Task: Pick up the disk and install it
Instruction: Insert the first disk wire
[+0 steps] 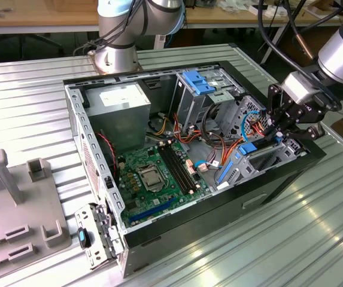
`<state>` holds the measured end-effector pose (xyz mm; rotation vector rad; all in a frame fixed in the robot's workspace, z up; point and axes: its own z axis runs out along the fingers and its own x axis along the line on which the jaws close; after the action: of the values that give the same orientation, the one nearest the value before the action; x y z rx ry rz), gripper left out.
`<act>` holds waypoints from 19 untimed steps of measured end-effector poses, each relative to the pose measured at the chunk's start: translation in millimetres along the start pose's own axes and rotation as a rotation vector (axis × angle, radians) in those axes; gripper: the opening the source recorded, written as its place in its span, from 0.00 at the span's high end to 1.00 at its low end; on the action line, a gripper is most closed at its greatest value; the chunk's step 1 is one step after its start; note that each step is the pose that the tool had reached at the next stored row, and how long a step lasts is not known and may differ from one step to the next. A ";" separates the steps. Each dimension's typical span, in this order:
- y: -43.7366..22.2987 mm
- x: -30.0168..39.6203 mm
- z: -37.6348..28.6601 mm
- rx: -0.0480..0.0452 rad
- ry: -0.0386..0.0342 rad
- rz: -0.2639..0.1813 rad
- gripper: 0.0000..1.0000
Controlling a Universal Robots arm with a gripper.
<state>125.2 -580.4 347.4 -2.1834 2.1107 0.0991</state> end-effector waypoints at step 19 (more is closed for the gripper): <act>0.6 0.4 3.4 0.0006 -0.0024 0.001 0.84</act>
<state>124.7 -580.4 344.0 -2.1813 2.1098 0.1011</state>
